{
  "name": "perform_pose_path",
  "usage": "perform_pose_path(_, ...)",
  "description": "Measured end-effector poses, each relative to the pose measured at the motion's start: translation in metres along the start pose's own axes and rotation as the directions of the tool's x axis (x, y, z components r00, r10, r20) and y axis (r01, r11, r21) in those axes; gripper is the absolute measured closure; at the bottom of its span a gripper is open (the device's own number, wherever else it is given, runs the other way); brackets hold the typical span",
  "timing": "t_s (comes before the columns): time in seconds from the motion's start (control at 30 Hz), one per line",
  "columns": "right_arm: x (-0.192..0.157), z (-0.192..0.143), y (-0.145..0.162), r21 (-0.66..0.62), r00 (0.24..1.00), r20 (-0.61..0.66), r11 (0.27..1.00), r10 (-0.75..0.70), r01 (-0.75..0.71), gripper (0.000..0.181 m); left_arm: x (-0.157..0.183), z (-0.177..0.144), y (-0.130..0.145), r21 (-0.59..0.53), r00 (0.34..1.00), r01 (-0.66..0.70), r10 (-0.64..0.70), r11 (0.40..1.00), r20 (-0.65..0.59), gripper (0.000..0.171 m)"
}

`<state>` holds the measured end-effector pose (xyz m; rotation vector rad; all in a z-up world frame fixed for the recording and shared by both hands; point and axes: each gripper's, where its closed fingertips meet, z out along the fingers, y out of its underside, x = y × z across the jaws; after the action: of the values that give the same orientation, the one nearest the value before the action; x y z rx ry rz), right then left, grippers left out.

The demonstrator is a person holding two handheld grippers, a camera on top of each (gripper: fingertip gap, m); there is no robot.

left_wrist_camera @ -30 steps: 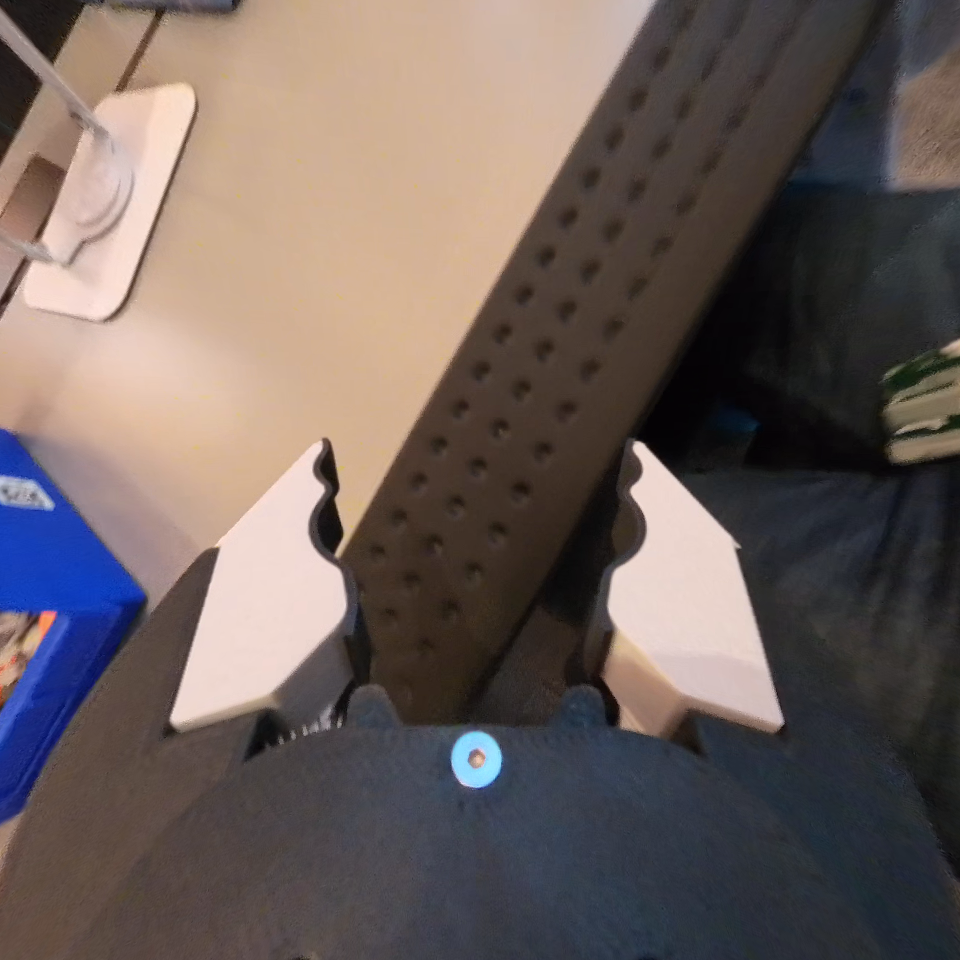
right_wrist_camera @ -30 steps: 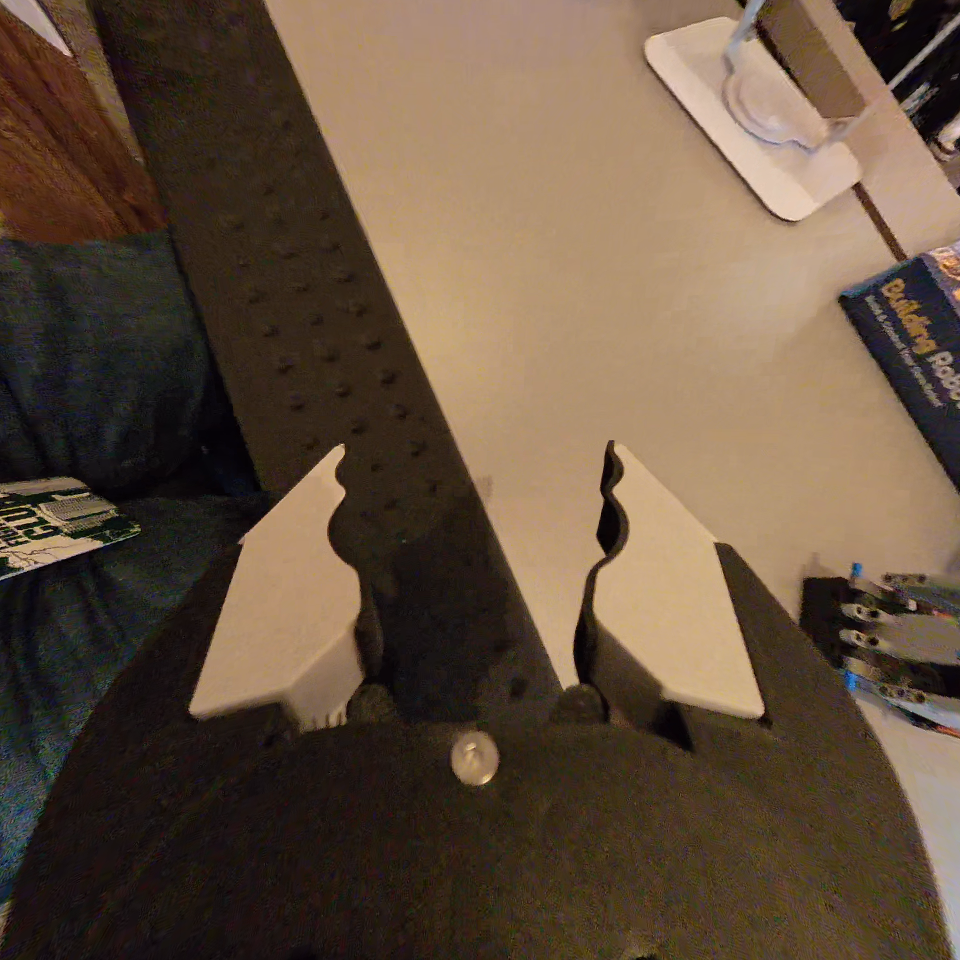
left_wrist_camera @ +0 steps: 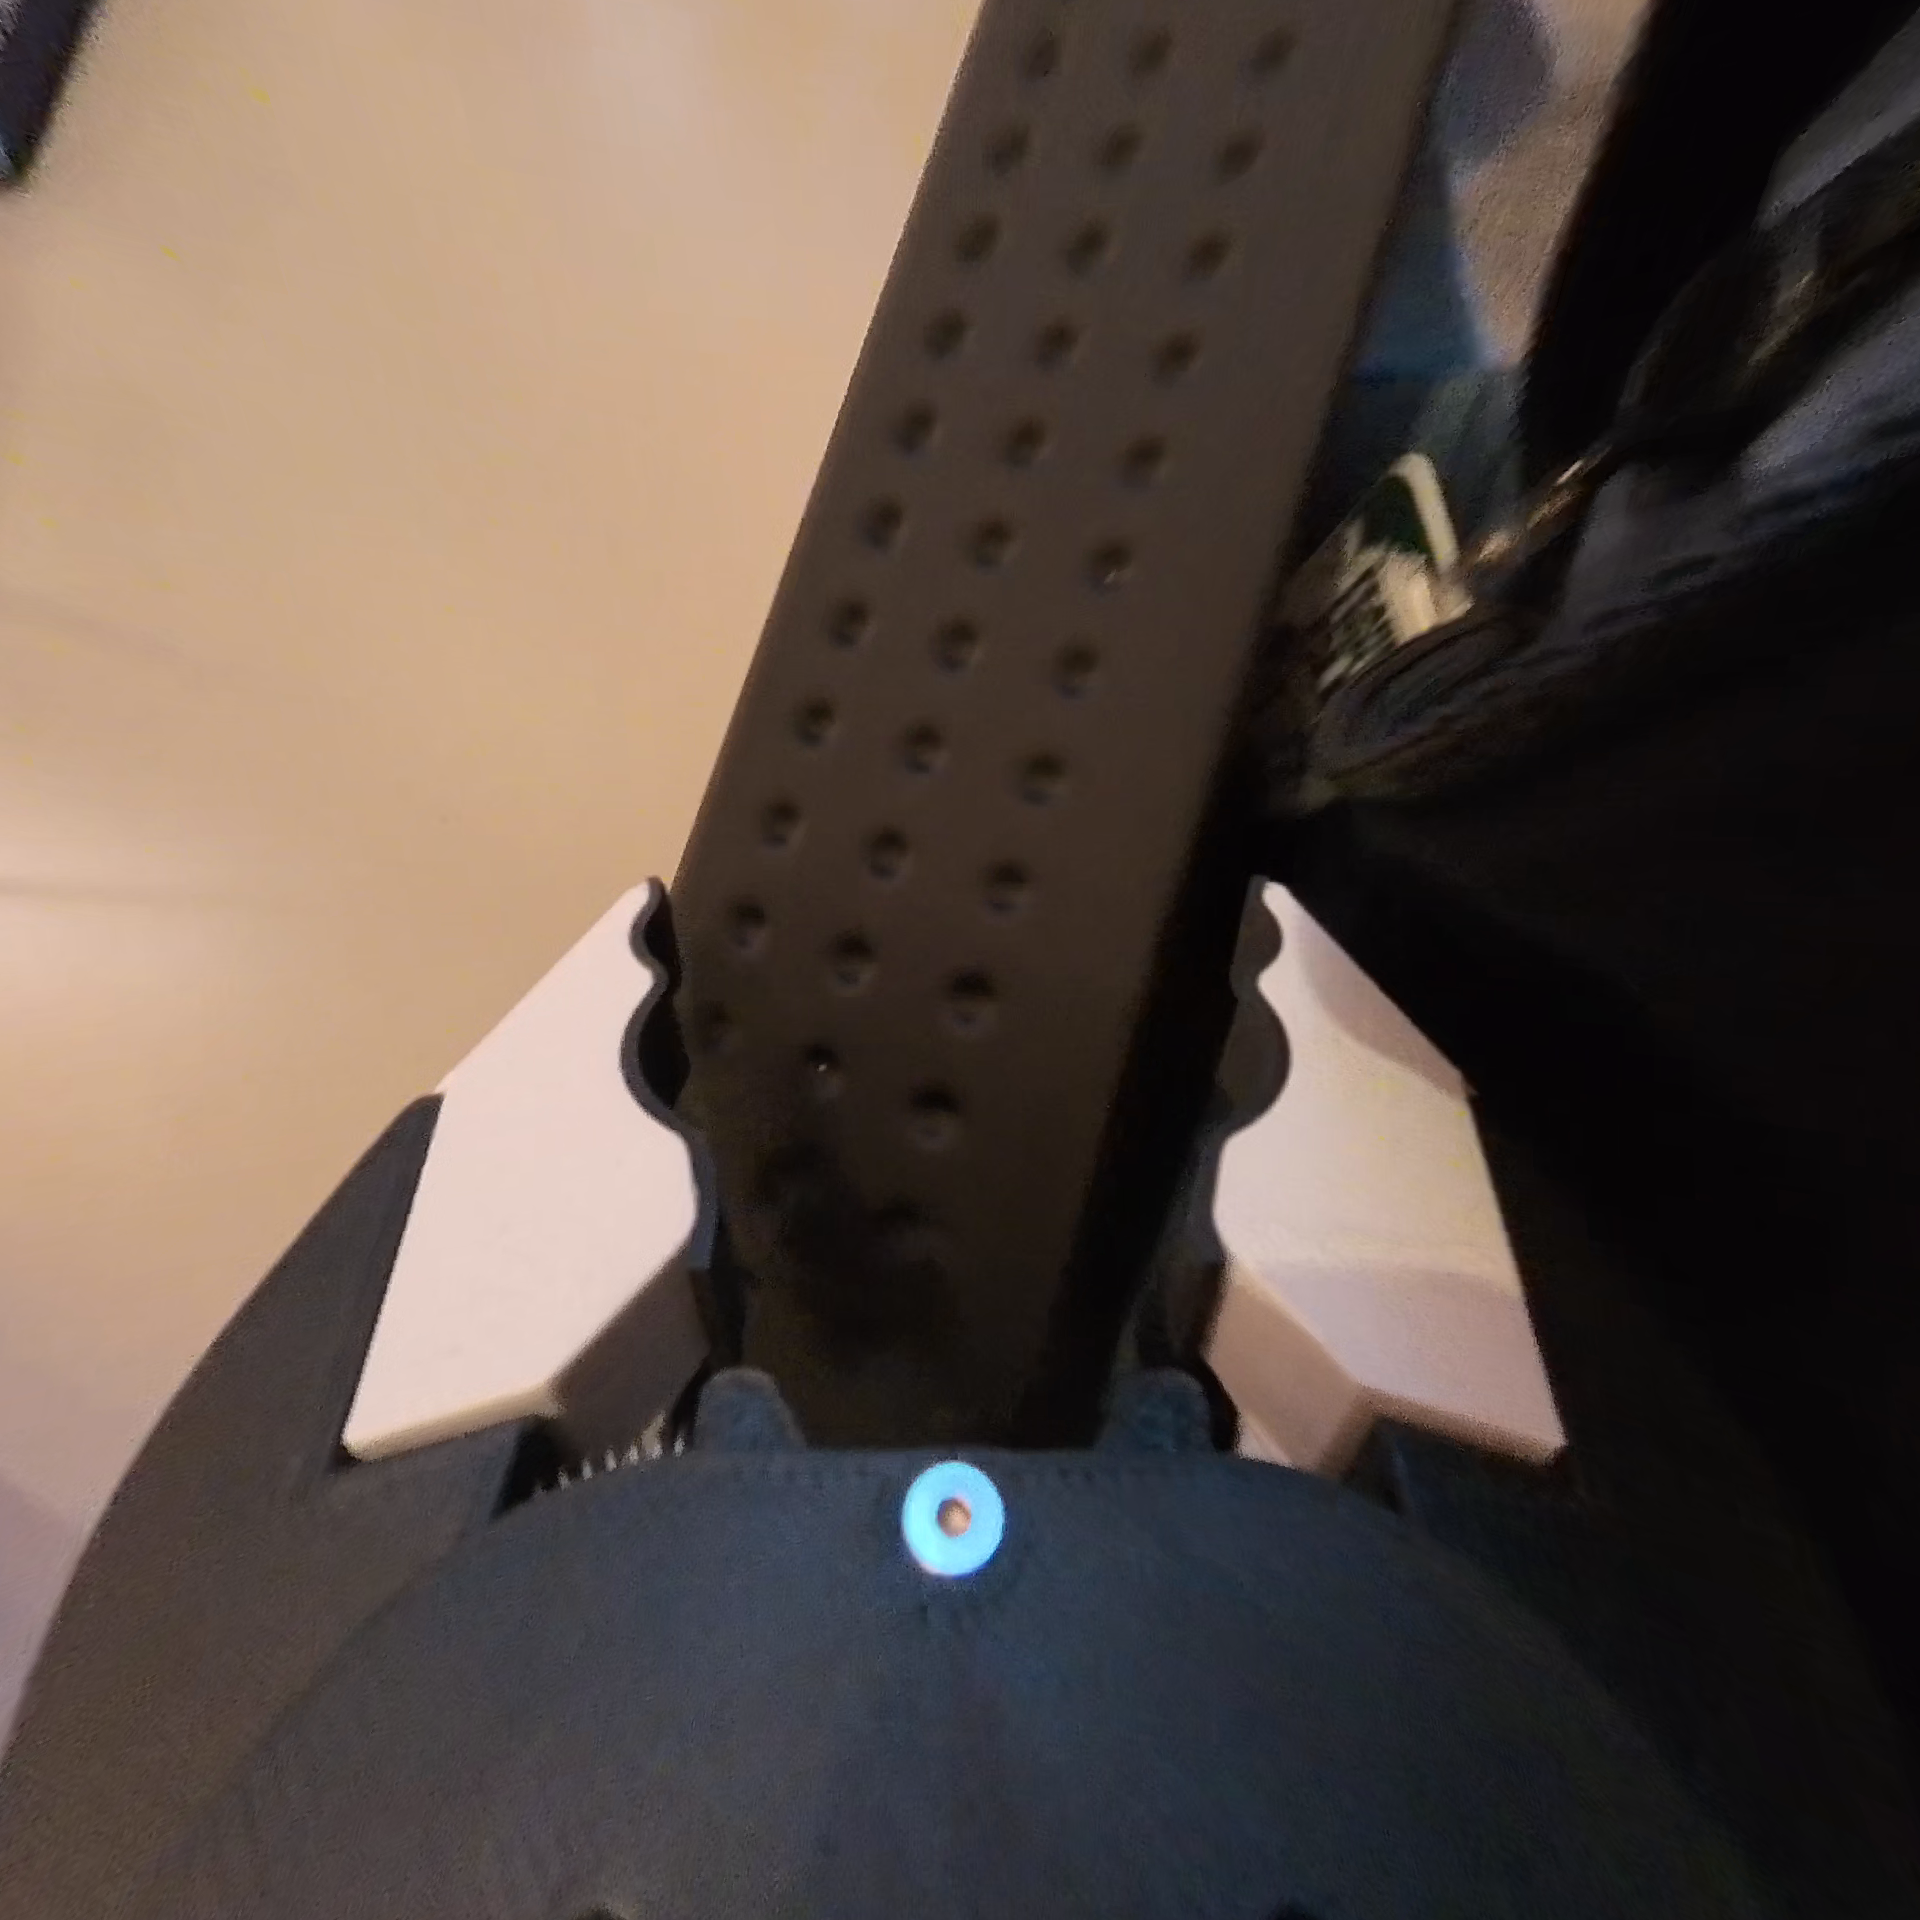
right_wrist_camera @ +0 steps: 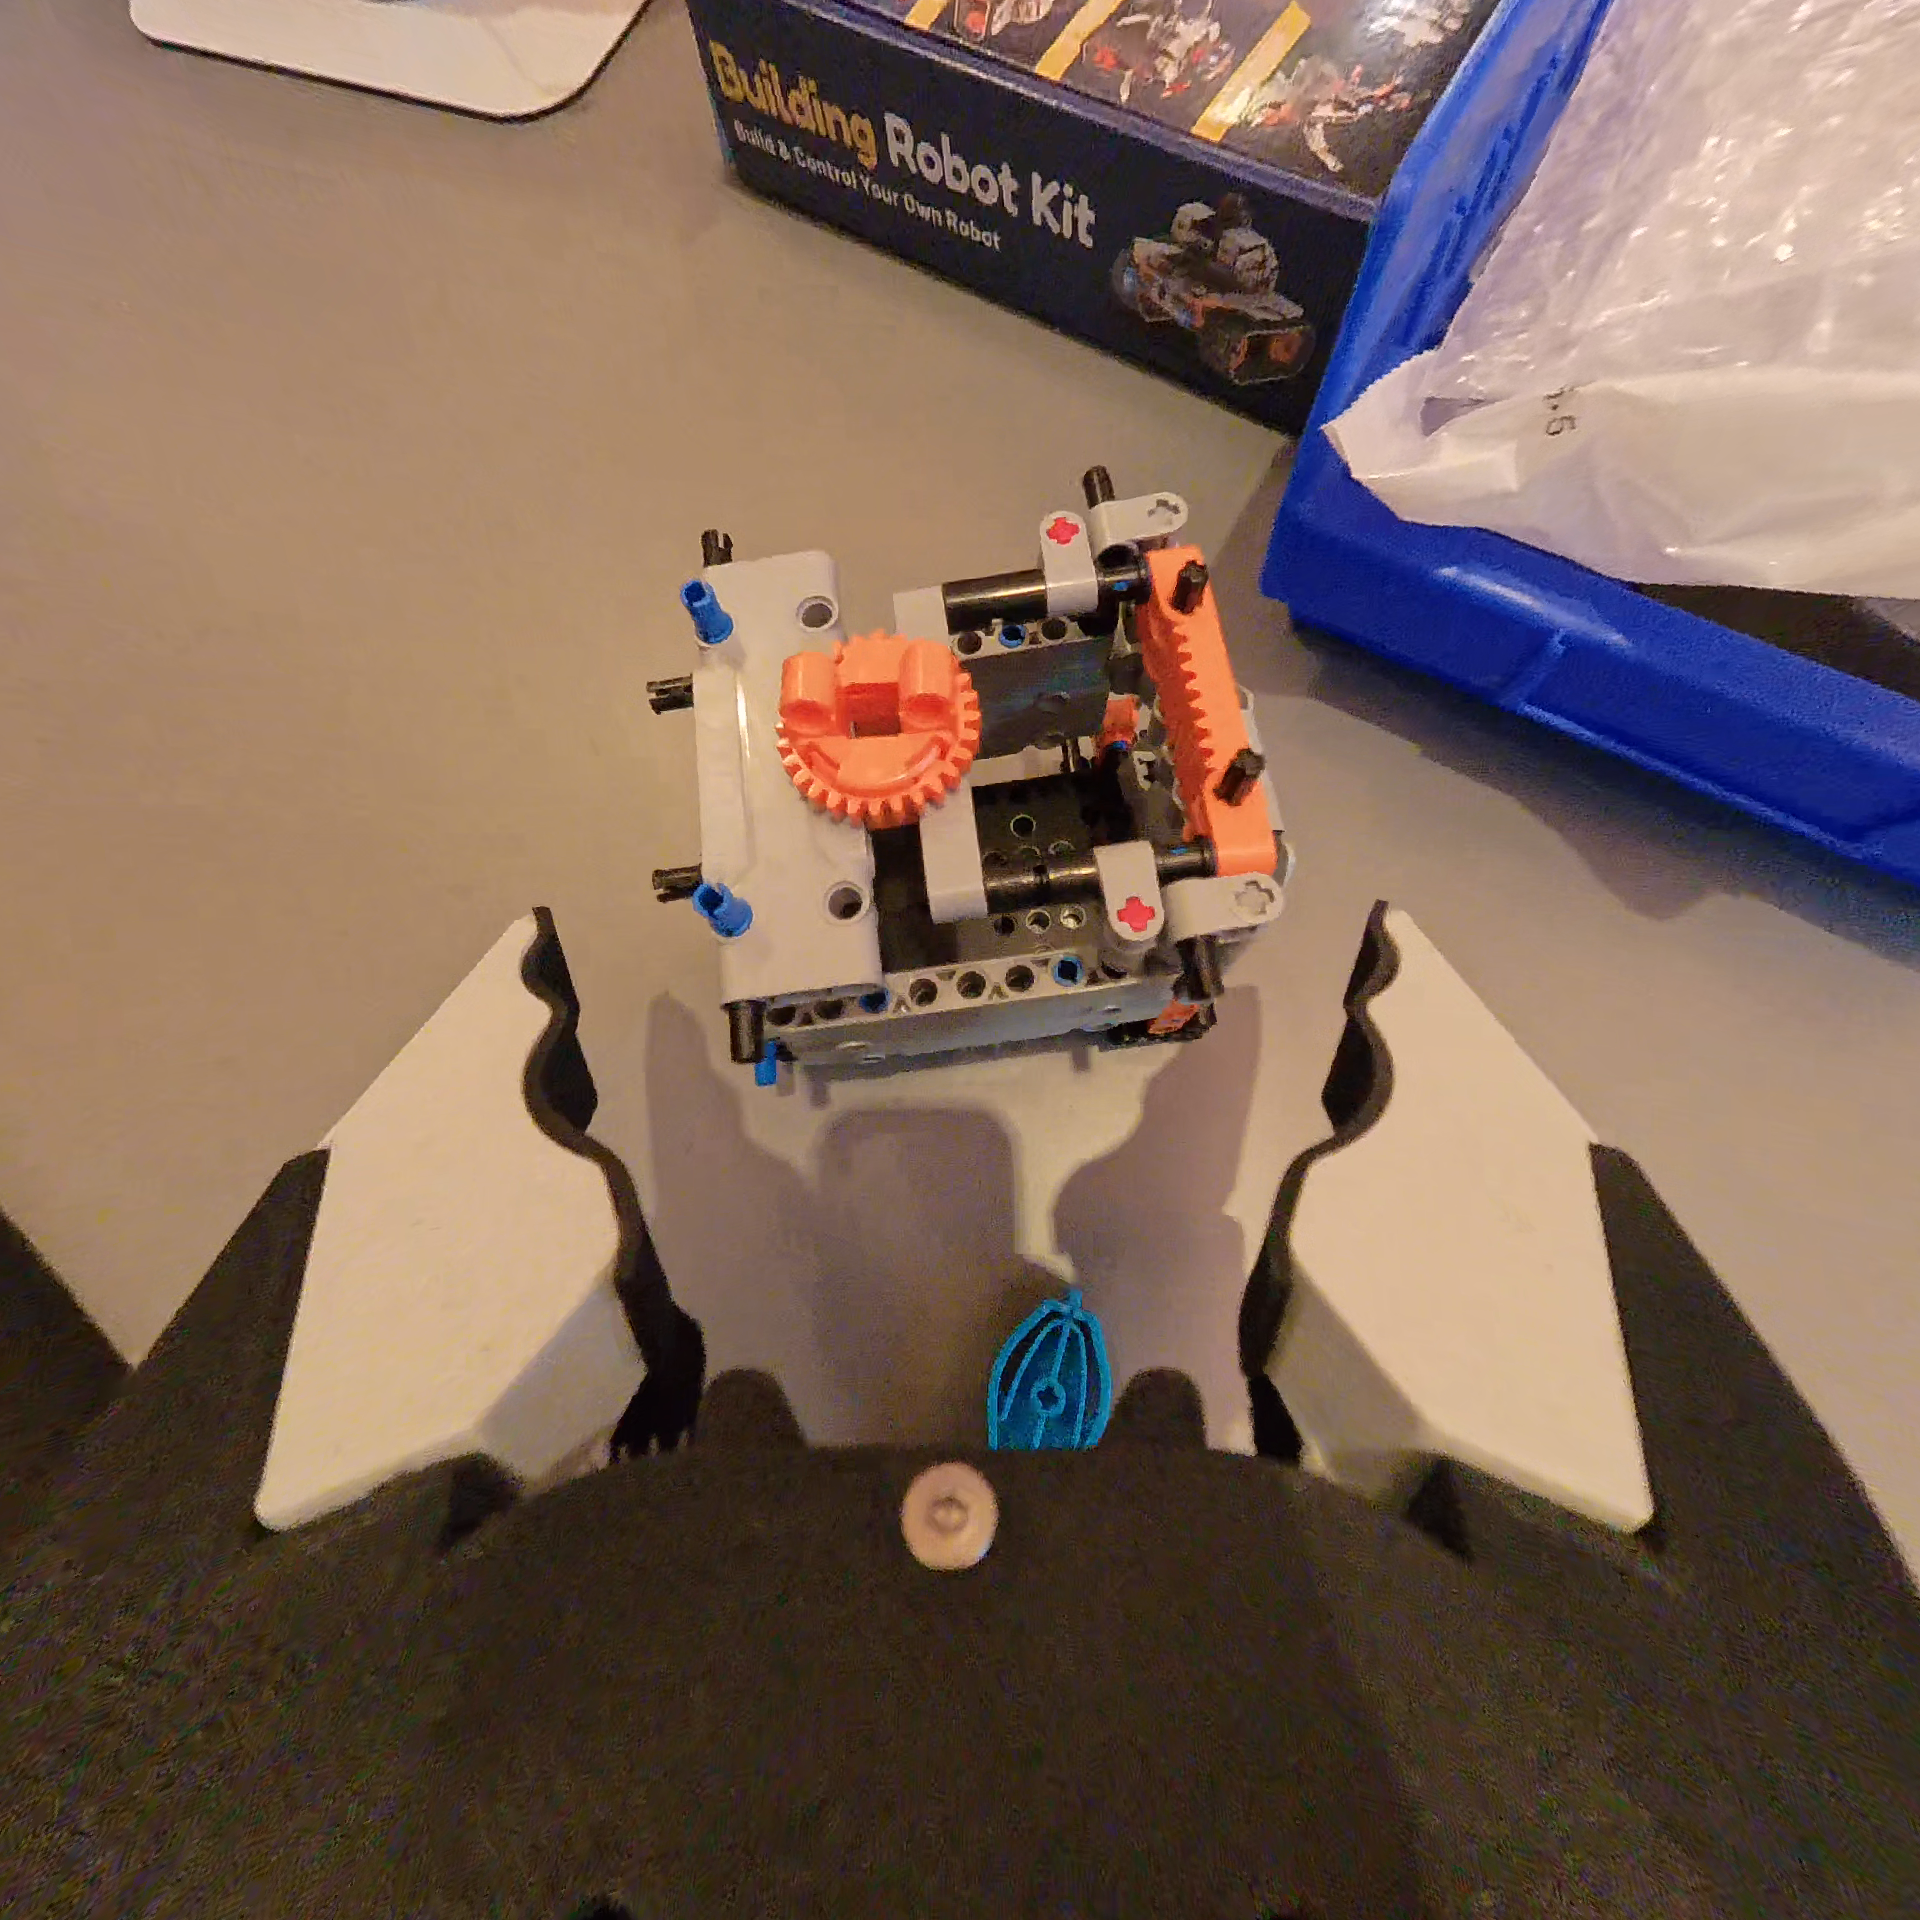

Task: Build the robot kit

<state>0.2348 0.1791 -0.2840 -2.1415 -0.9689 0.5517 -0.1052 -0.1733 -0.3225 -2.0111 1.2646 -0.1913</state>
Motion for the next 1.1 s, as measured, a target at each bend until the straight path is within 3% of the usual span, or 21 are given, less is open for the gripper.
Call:
perform_pose_path(0.03, -0.001, 0.004, 0.0, 0.002, 1.0, 0.012, 1.0, 0.002, -0.003, 0.04, 0.003, -0.004, -0.004, 0.036, 1.0, 0.024, -0.024, 0.999, -0.007, 0.07)
perform_pose_path(0.13, 0.0, 0.016, 0.0, -0.006, 1.0, 0.016, 1.0, -0.001, 0.001, 0.054, -0.003, 0.0, 0.022, -0.06, 0.998, 0.053, -0.051, 0.997, 0.046, 0.065)
perform_pose_path(0.23, -0.009, 0.019, -0.005, 0.012, 0.998, 0.062, 1.0, -0.027, 0.026, 0.073, -0.01, 0.002, 0.027, -0.05, 0.995, 0.038, -0.033, 0.998, 0.094, 0.071)
perform_pose_path(0.53, -0.067, 0.045, -0.018, -0.039, 0.978, 0.162, 0.99, -0.128, 0.136, 0.076, -0.01, 0.001, 0.024, -0.015, 0.998, 0.035, -0.035, 0.999, 0.043, 0.07)
perform_pose_path(0.7, -0.119, 0.07, -0.033, -0.051, 0.958, 0.229, 0.981, -0.174, 0.19, 0.076, -0.02, -0.023, -0.015, 0.152, 0.998, 0.055, -0.058, 0.987, 0.012, 0.078)
perform_pose_path(0.93, -0.195, 0.098, -0.049, -0.048, 0.923, 0.317, 0.968, -0.218, 0.245, 0.075, -0.07, -0.027, -0.063, 0.25, 0.995, 0.063, -0.081, 0.966, 0.06, 0.08)
perform_pose_path(1.1, -0.243, 0.103, -0.048, -0.049, 0.906, 0.353, 0.962, -0.236, 0.269, 0.072, -0.112, -0.016, -0.085, 0.257, 0.992, 0.066, -0.092, 0.964, 0.088, 0.08)
